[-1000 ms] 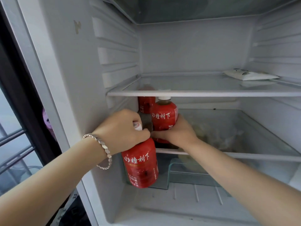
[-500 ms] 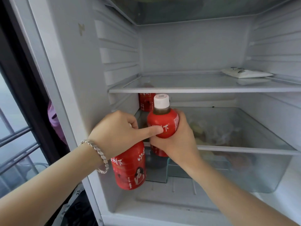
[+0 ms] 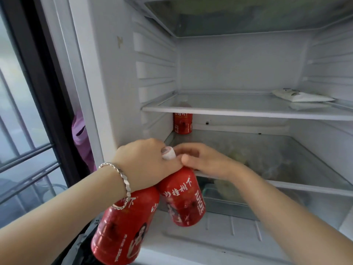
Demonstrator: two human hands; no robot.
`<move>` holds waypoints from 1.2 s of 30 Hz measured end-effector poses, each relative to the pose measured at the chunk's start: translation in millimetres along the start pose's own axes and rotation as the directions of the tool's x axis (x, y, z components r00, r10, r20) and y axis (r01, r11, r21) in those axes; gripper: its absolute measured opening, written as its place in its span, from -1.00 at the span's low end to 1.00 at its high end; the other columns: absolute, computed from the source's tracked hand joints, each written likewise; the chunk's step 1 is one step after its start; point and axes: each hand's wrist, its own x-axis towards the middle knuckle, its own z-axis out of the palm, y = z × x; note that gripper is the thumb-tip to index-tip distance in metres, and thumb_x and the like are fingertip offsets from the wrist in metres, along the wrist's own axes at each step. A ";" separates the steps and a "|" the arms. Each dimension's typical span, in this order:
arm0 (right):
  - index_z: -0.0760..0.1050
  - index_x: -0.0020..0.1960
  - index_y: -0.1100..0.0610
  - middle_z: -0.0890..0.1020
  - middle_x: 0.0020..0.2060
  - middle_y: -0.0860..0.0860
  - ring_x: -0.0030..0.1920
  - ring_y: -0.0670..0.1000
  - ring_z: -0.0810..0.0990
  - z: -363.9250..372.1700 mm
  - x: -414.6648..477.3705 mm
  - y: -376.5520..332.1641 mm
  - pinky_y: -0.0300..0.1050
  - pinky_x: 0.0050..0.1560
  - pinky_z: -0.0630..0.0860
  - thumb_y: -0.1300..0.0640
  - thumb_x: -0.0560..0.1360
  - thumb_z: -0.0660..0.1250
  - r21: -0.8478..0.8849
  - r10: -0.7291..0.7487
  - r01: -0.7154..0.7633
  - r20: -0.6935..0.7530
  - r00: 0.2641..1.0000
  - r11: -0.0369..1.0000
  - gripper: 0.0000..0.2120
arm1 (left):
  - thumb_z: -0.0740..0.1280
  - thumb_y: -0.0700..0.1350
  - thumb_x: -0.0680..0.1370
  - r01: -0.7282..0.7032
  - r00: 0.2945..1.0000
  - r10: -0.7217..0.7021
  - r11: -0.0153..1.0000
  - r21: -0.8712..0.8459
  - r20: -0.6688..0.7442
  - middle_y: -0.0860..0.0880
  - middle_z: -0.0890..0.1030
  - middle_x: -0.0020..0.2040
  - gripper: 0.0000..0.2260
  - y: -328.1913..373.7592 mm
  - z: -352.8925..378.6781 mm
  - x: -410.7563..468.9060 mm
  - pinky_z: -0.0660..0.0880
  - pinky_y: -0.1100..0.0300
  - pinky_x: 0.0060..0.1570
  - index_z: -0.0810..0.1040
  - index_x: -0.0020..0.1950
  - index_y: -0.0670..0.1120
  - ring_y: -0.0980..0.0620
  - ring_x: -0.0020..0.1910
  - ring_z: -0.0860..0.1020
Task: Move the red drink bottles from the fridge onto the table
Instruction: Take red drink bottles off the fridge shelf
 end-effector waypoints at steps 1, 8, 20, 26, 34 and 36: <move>0.53 0.12 0.04 0.63 0.02 0.01 0.08 0.05 0.61 -7.1 17.9 4.9 -0.12 0.10 0.57 -0.37 0.37 0.24 0.034 0.010 -0.005 -0.156 0.988 0.999 -0.44 | 0.07 0.40 0.32 0.020 1.000 -0.021 0.999 0.037 0.010 0.05 0.56 -0.25 -0.52 0.1 0.2 2.8 0.43 0.18 -0.23 0.44 -0.29 0.00 0.03 -0.23 0.54; 0.21 0.42 0.26 0.44 0.31 0.18 0.30 0.17 0.42 -33.3 134.1 61.0 0.03 0.31 0.39 -0.07 0.33 0.45 -0.058 0.436 -0.534 -0.508 0.743 0.844 -0.19 | 0.10 0.39 0.40 0.063 0.998 -0.061 0.986 0.154 -0.020 0.06 0.51 -0.27 -0.54 1.9 4.0 16.3 0.41 0.20 -0.27 0.45 -0.22 0.01 0.08 -0.31 0.47; 0.14 0.41 0.21 0.29 0.37 0.20 0.39 0.17 0.28 -54.7 173.8 84.0 -0.01 0.38 0.24 -0.01 0.25 0.53 0.122 0.469 -0.553 -0.696 0.544 0.824 -0.10 | 0.12 0.36 0.42 0.029 0.994 -0.005 0.973 0.229 -0.108 0.07 0.36 -0.43 -0.54 1.2 7.4 15.0 0.25 0.24 -0.45 0.26 -0.40 -0.02 0.14 -0.47 0.32; 0.16 0.34 0.28 0.42 0.26 0.18 0.28 0.13 0.43 -61.1 174.6 91.2 -0.01 0.26 0.43 0.14 0.17 0.60 0.272 0.458 -0.382 -0.676 0.578 0.883 -0.10 | 0.11 0.37 0.42 0.023 0.997 -0.007 0.976 0.216 -0.077 0.07 0.36 -0.43 -0.53 0.7 5.3 15.2 0.22 0.25 -0.47 0.28 -0.39 -0.02 0.14 -0.46 0.32; 0.46 0.21 0.17 0.57 0.11 0.11 0.09 0.05 0.56 -48.8 153.0 84.2 -0.15 -0.07 0.53 0.11 0.14 0.63 0.092 0.309 -0.319 -0.600 0.738 0.943 -0.31 | 0.10 0.37 0.42 0.006 0.996 0.014 0.976 0.217 -0.092 0.08 0.35 -0.43 -0.54 -1.0 7.3 14.9 0.24 0.24 -0.44 0.24 -0.39 0.00 0.15 -0.47 0.30; 0.51 0.09 0.09 0.62 0.00 0.04 -0.10 -0.05 0.59 -42.5 133.2 73.4 -0.27 -0.31 0.47 0.12 0.12 0.63 0.119 0.298 -0.278 -0.520 0.801 0.953 -0.42 | 0.09 0.37 0.42 -0.002 0.997 0.018 0.980 0.201 -0.079 0.09 0.36 -0.41 -0.55 -1.8 6.1 16.2 0.22 0.26 -0.46 0.26 -0.38 0.01 0.16 -0.45 0.31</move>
